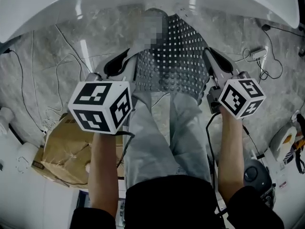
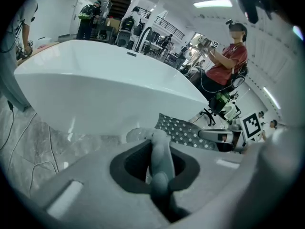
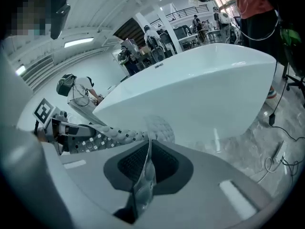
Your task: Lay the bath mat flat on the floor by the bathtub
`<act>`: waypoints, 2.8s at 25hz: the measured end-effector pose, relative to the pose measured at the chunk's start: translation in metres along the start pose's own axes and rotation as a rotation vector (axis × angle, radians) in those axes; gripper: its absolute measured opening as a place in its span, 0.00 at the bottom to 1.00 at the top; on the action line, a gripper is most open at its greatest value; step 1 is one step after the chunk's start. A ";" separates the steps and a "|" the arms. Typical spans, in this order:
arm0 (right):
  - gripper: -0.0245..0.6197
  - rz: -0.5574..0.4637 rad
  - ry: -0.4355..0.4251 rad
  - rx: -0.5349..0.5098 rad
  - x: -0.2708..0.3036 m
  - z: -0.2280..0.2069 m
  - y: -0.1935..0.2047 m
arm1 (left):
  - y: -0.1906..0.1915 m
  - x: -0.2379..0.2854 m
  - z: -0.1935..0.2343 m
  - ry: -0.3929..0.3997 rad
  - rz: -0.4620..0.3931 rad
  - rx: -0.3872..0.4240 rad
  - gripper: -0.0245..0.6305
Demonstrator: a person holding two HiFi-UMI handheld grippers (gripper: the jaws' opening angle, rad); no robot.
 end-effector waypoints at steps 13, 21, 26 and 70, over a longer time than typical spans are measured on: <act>0.07 0.023 -0.005 -0.001 0.067 -0.037 0.037 | 0.025 0.068 0.035 -0.005 0.074 0.035 0.07; 0.07 0.060 -0.014 -0.015 0.090 -0.060 0.052 | 0.035 0.114 0.045 -0.007 0.087 0.014 0.07; 0.07 0.086 -0.010 -0.020 0.110 -0.080 0.058 | 0.041 0.145 0.054 0.000 0.083 0.002 0.07; 0.07 0.213 0.009 -0.156 0.252 -0.152 0.083 | 0.061 0.237 0.165 -0.136 0.031 -0.059 0.07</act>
Point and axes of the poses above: the fingertips, and each gripper's own axes: x forward along the fingers, z to its left, y out of its underside, the point moved 3 cm from there along -x, backward along the fingers, and after that the axes turned 4 degrees about y, right-handed, at the moved point
